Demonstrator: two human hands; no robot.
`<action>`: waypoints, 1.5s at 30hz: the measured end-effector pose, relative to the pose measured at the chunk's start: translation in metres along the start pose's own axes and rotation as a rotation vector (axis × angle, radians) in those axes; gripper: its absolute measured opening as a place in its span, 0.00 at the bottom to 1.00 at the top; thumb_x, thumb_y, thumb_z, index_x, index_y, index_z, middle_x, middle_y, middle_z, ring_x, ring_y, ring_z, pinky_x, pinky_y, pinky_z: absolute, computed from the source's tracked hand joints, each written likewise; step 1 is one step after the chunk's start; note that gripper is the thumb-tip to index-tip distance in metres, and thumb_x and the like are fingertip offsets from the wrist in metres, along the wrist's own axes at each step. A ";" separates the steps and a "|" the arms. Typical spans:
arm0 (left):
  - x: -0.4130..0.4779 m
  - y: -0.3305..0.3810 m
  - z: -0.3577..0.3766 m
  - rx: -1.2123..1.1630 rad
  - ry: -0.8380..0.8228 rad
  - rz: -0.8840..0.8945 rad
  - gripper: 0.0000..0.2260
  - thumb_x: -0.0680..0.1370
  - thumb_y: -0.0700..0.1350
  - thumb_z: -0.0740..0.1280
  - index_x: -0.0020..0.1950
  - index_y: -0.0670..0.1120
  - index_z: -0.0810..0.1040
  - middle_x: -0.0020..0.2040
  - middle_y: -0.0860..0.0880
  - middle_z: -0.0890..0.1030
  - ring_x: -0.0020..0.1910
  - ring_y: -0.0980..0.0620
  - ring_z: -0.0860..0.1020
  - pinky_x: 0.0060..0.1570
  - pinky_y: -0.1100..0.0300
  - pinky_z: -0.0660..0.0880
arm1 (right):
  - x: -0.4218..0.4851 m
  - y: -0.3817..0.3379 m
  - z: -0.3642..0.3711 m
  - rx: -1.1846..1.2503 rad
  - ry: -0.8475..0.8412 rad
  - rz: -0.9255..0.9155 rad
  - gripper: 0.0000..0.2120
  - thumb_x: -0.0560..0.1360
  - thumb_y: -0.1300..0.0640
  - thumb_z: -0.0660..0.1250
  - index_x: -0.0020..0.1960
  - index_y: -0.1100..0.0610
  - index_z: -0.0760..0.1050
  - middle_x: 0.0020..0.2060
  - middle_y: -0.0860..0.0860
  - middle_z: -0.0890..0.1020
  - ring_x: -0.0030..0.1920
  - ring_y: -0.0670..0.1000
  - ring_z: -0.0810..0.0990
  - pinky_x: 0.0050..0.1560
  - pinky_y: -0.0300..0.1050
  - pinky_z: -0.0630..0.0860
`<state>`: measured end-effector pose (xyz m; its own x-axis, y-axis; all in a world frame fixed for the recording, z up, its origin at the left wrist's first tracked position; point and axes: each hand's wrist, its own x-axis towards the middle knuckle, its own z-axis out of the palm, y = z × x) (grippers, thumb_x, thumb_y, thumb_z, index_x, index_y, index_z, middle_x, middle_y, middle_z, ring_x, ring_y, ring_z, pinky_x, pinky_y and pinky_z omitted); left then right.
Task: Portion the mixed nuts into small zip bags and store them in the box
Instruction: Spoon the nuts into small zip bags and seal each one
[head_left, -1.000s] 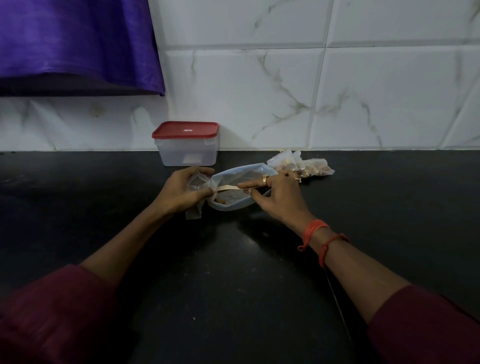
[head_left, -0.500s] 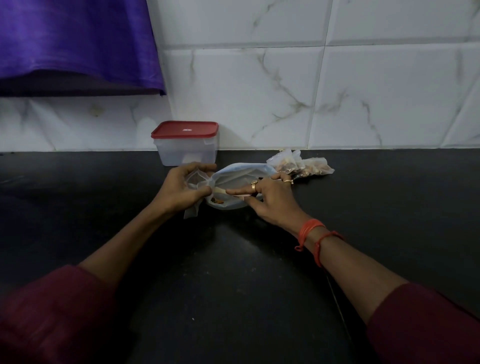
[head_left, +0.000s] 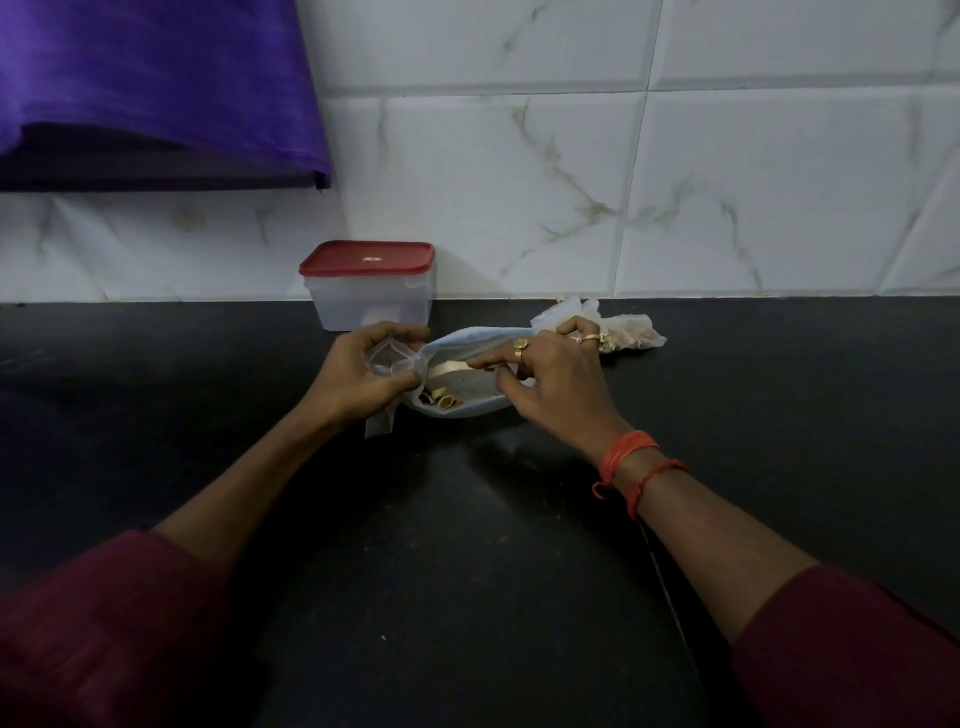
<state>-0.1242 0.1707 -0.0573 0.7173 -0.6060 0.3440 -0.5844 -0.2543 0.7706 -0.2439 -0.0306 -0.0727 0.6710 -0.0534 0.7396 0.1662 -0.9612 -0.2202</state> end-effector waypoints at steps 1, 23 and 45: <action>0.000 0.001 0.000 0.003 -0.002 0.007 0.20 0.74 0.34 0.71 0.64 0.49 0.77 0.63 0.52 0.78 0.63 0.56 0.75 0.50 0.68 0.74 | -0.001 -0.001 0.002 0.005 -0.027 -0.023 0.13 0.74 0.54 0.67 0.53 0.39 0.84 0.29 0.40 0.75 0.37 0.42 0.72 0.57 0.45 0.58; 0.001 -0.001 0.000 0.016 -0.040 -0.030 0.22 0.74 0.35 0.72 0.67 0.49 0.76 0.63 0.54 0.76 0.63 0.56 0.73 0.57 0.60 0.74 | 0.000 0.004 0.002 0.097 -0.105 0.036 0.14 0.75 0.52 0.62 0.51 0.39 0.84 0.31 0.40 0.81 0.35 0.41 0.75 0.60 0.44 0.58; 0.008 -0.017 -0.026 0.161 -0.423 -0.101 0.46 0.63 0.50 0.76 0.77 0.60 0.58 0.74 0.51 0.64 0.70 0.50 0.66 0.65 0.54 0.71 | -0.001 0.017 -0.010 0.117 -0.046 0.439 0.16 0.76 0.43 0.59 0.48 0.44 0.86 0.34 0.45 0.85 0.42 0.50 0.84 0.55 0.57 0.78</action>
<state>-0.0985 0.1893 -0.0540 0.5756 -0.8177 -0.0031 -0.5953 -0.4216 0.6841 -0.2491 -0.0493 -0.0713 0.7271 -0.4341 0.5319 -0.0618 -0.8130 -0.5790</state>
